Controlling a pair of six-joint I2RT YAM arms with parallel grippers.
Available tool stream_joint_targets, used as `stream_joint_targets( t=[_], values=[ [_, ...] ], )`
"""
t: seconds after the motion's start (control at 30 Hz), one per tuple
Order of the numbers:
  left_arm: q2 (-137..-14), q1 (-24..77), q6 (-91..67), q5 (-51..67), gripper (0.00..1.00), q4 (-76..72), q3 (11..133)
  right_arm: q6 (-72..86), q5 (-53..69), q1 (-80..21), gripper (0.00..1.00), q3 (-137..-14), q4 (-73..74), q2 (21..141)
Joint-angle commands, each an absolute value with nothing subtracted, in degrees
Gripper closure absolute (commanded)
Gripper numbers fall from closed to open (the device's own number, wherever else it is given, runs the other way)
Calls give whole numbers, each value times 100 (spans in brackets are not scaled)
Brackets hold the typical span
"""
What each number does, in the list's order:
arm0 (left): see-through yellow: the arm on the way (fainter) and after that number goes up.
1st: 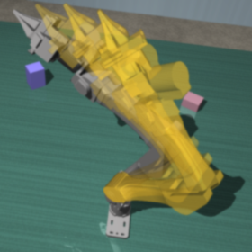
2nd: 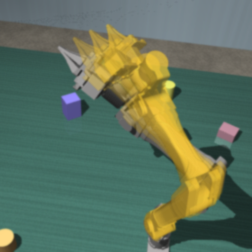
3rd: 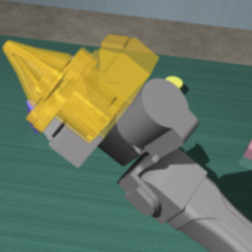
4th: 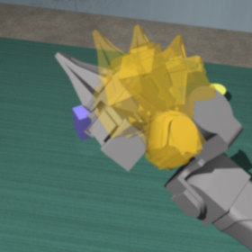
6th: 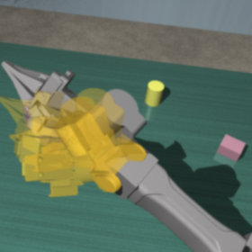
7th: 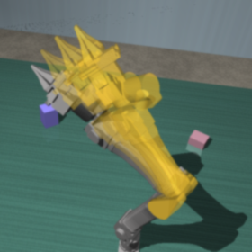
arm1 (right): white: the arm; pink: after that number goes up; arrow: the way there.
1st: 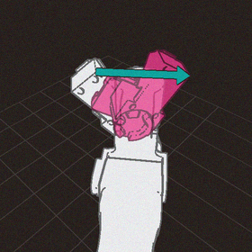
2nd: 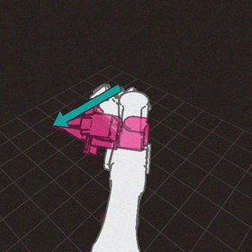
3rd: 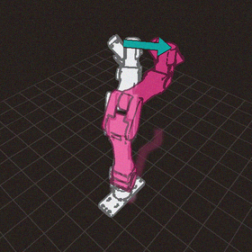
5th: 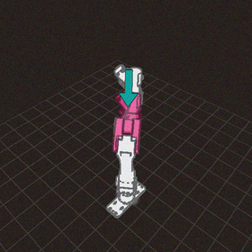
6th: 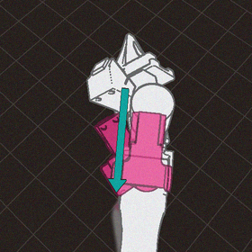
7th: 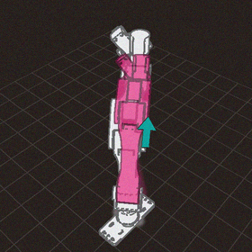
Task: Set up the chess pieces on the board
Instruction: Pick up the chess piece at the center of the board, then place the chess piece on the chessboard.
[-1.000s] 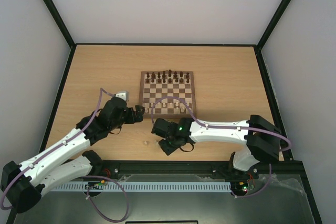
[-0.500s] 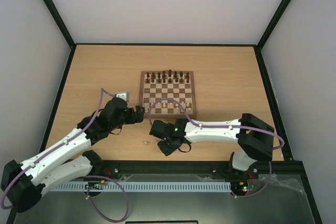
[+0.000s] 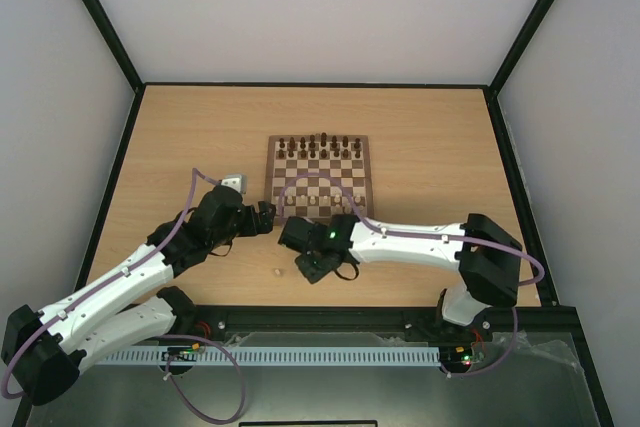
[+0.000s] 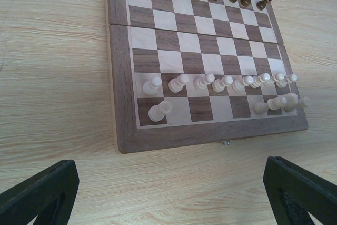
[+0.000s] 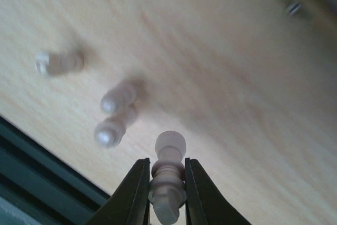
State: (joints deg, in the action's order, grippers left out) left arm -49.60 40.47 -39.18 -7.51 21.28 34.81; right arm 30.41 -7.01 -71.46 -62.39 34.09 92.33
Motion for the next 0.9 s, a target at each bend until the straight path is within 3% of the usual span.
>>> stream_joint_targets(
  t=[0.0, 0.53, 0.87],
  values=[
    [-4905, 4010, -3851, -722, 1, 2077, 3432, 2780, -1258, -6640, 92, -6754, 4096, 9064],
    [-4585, 3999, -3824, -747, 1, 2218, 3452, 2108, -1227, -5369, 91, -7996, 4285, 10011],
    [-4530, 3999, -3826, -703, 1, 2211, 3449, 1980, -1073, -5038, 90, -8062, 4125, 10272]
  ],
)
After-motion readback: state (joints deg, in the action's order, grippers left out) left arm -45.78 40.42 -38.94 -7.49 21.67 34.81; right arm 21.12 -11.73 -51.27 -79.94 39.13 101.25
